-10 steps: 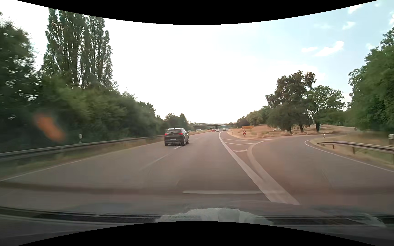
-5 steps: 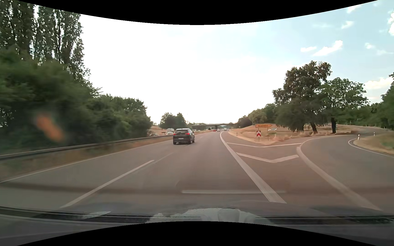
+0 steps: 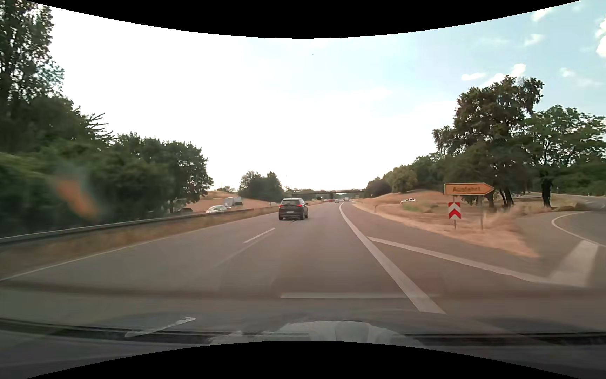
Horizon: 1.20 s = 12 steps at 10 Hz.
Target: Follow the waypoints while adhering to traffic rules and regulations
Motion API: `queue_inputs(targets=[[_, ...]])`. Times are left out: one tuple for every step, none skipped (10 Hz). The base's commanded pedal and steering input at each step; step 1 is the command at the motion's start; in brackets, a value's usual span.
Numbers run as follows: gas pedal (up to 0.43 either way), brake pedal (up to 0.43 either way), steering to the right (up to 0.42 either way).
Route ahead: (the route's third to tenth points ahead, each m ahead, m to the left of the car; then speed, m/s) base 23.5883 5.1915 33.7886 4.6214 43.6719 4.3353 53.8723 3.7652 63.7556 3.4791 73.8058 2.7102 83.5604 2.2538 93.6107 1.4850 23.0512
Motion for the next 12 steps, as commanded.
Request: queue_inputs(targets=[[0.118,0.0,0.001],[0.118,0.0,0.002],[0.118,0.0,0.002],[0.118,0.0,0.003],[0.11,0.0,0.002],[0.11,0.0,0.003],[0.11,0.0,0.003],[0.11,0.0,0.003],[0.11,0.0,0.003],[0.11,0.0,0.003],[0.11,0.0,0.003],[0.11,0.0,0.004]])
